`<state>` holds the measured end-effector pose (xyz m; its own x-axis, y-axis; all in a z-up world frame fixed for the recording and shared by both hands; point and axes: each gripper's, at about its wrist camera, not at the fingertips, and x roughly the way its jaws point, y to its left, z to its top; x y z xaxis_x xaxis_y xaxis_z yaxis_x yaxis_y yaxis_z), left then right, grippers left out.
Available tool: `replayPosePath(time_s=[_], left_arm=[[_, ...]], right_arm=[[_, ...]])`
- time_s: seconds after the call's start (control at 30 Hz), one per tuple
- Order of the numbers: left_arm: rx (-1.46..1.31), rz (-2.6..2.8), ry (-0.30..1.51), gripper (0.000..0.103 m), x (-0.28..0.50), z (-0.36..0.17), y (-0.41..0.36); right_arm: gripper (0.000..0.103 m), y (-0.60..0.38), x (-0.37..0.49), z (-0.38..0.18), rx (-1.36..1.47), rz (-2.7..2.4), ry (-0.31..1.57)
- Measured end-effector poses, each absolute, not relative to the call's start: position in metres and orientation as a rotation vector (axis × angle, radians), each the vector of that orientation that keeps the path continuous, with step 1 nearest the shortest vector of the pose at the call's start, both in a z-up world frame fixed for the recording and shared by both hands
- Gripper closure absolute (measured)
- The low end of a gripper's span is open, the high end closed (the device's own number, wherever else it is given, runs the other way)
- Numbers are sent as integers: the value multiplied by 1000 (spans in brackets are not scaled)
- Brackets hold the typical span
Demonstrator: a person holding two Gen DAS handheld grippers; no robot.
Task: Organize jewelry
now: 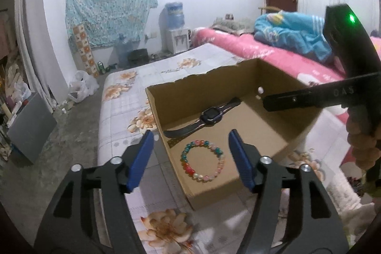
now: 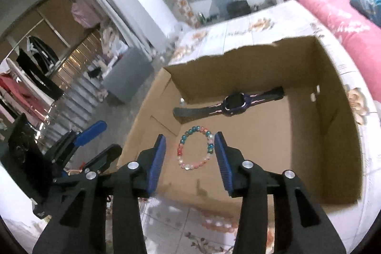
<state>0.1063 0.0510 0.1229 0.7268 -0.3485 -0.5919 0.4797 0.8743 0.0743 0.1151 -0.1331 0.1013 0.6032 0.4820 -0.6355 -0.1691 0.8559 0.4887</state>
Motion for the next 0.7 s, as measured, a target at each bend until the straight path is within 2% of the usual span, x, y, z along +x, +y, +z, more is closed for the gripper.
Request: replayPosePath(time_s=[0.27,0.47,0.7], left_arm=[[205,-484,619,29,71,116,45],[198,-497,677,24,47,96,33],[209,-484,778,24,40,68,13]], right_arm=[[52,-139,69,101,386,433,819],[34,-148,43,92,388,456,825],[33,-167,36,66,404,423,900]])
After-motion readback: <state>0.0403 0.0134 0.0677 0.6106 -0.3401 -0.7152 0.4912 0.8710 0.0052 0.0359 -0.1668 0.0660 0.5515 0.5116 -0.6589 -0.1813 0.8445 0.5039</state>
